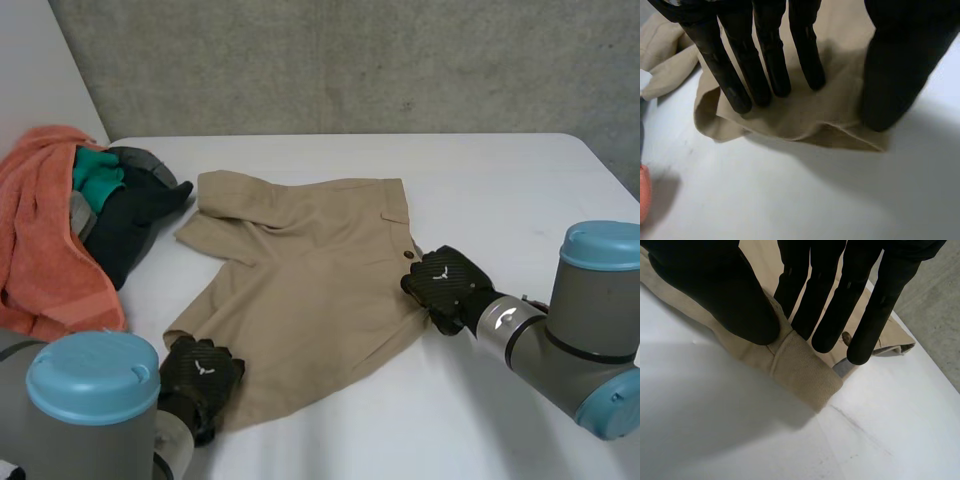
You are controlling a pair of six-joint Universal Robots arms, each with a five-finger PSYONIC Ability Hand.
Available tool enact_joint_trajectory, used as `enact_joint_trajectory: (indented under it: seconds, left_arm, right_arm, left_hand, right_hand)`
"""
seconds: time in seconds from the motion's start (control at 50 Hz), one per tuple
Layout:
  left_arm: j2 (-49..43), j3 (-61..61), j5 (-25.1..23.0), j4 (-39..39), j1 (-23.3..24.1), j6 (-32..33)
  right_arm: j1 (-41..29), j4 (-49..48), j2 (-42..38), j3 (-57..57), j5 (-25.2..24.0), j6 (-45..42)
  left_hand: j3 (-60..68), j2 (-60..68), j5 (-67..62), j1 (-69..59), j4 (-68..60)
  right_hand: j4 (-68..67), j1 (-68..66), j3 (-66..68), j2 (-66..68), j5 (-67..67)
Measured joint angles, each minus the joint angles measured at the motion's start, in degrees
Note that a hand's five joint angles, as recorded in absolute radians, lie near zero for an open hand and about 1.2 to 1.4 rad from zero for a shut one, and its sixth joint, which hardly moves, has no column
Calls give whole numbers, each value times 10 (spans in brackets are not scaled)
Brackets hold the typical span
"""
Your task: Fold the laundry.
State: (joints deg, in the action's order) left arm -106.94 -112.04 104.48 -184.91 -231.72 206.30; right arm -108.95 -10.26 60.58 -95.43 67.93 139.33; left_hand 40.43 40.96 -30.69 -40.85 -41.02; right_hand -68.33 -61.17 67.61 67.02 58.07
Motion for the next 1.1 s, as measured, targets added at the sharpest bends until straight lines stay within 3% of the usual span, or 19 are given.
enact_joint_trajectory:
  seconds: [0.08,0.18,0.28,0.42,0.48,0.58,0.64,0.84,1.0,1.1]
  left_arm:
    - [-13,2,5,-34,-7,19]
    - [-21,2,8,-69,-19,45]
    - [13,-6,-1,-51,-20,50]
    - [129,-27,-51,75,-12,39]
    - [188,-36,-97,168,-13,35]
    - [225,-33,-150,255,-29,41]
    - [216,-21,-160,264,-46,51]
    - [79,122,-137,150,-79,103]
    - [-16,399,-118,-17,-92,120]
    - [-26,548,-84,-140,-113,85]
  right_arm:
    - [-2,7,5,-1,8,7]
    - [0,38,26,-3,17,9]
    - [7,107,68,-9,20,-12]
    - [35,298,160,-47,36,-108]
    - [60,399,205,-76,39,-180]
    - [82,438,235,-92,24,-229]
    - [86,420,229,-85,16,-217]
    - [43,310,141,19,36,-114]
    - [-15,206,61,278,121,-25]
    - [-30,75,49,423,158,53]
  left_hand:
    - [243,241,-238,-231,-240]
    - [273,272,-262,-239,-275]
    - [273,272,-262,-239,-275]
    - [274,272,-262,-239,-275]
    - [274,272,-262,-239,-275]
    - [275,273,-262,-239,-275]
    - [276,273,-262,-239,-275]
    - [276,273,-266,-239,-275]
    - [276,273,-267,-239,-276]
    - [277,273,-267,-239,-276]
  right_hand:
    - [0,0,0,0,0]
    - [0,0,0,0,0]
    - [0,0,0,0,0]
    - [0,0,0,0,0]
    - [0,0,0,0,0]
    - [0,0,0,0,0]
    - [0,0,0,0,0]
    - [0,-7,0,0,3]
    - [0,-11,3,0,5]
    - [-1,-11,3,0,5]
